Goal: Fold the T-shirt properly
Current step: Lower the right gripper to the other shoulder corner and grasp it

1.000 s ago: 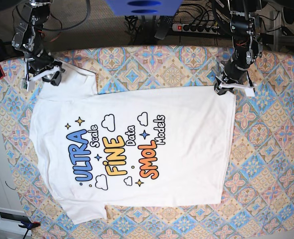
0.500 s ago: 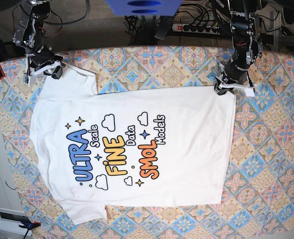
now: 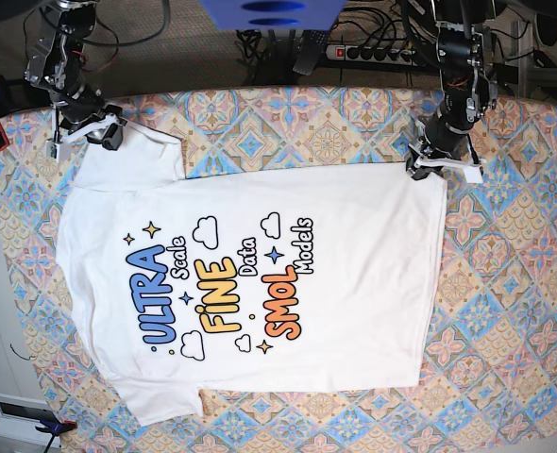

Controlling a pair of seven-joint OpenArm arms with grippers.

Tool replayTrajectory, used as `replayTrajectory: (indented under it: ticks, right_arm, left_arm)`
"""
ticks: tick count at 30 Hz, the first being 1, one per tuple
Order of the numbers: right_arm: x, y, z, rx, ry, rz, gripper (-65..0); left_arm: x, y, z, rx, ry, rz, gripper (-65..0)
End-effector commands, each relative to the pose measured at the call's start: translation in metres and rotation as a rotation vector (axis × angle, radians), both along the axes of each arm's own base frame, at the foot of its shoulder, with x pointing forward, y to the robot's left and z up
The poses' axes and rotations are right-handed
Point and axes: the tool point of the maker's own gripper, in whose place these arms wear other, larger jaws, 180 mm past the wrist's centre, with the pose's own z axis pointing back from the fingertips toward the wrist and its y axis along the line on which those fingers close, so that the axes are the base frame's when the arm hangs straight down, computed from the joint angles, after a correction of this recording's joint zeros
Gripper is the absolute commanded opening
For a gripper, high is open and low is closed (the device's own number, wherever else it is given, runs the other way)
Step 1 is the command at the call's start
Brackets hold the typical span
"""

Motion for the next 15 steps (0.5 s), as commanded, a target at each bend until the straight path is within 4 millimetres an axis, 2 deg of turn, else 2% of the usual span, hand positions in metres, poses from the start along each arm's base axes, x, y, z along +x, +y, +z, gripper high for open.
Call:
replayTrajectory:
  ticks: [1, 6, 12, 15]
  right_arm:
    - [0.009, -0.012, 0.014, -0.022, -0.050, -0.008, -42.1]
    - [0.008, -0.028, 0.023, -0.047, -0.069, -0.045, -42.1]
    - [0.005, -0.028, 0.019, -0.041, -0.057, -0.047, -42.1]
    - [0.000, -0.026, 0.010, -0.028, -0.032, -0.052, -42.1]
  left_arm:
    - [-0.001, 0.005, 0.001, 0.018, 0.011, -0.001, -65.0]
    - [-0.002, 0.004, 0.000, 0.017, 0.012, -0.004, -65.0]
    - [-0.002, 0.004, 0.000, 0.017, 0.012, -0.004, -65.0]
    - [-0.002, 0.003, 0.000, 0.016, 0.012, -0.003, -65.0]
